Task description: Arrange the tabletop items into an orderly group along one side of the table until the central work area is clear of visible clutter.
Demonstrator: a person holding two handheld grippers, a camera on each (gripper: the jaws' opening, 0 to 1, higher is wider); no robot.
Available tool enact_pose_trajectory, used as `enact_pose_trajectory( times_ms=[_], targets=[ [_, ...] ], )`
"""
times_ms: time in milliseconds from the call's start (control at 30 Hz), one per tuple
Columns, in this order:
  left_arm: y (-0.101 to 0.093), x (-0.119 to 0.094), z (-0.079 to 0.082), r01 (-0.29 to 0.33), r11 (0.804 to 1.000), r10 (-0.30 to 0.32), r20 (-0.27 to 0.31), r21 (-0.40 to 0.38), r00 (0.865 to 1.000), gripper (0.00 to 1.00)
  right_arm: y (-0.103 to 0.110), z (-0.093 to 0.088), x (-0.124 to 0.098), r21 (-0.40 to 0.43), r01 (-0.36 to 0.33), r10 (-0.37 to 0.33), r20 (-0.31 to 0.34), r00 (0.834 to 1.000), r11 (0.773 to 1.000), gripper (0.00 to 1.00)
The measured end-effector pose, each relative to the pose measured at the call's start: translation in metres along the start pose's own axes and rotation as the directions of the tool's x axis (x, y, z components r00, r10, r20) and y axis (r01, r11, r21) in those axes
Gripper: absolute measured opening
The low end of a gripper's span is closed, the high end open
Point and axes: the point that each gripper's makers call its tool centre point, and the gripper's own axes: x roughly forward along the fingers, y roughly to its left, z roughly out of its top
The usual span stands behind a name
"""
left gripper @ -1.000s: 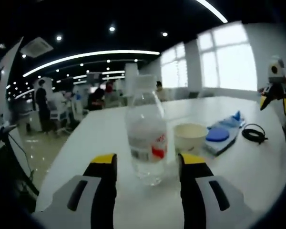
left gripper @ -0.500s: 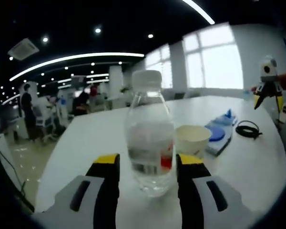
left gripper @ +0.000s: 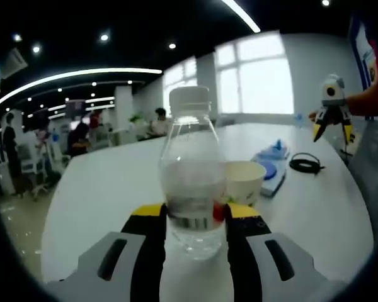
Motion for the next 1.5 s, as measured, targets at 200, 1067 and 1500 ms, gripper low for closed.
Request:
enact_pose_trajectory(
  times_ms=[200,1067,1500],
  targets=[
    [0.002,0.004,0.0,0.09,0.996,-0.09,-0.029,0.026,0.996,0.34,0.0,-0.002,0.003,0.01,0.008,-0.007,-0.015,1.0,1.0,0.53],
    [-0.012,0.003,-0.001,0.425,0.904,-0.419,-0.106,0.051,0.902,0.33,-0.002,-0.012,0.011,0.033,0.012,-0.01,-0.067,0.998,0.999,0.53],
    [-0.013,0.0,-0.004,0.487,0.871,-0.476,-0.132,0.061,0.869,0.33,0.001,-0.015,0.012,0.039,0.006,-0.002,-0.08,0.997,0.999,0.53]
  ],
)
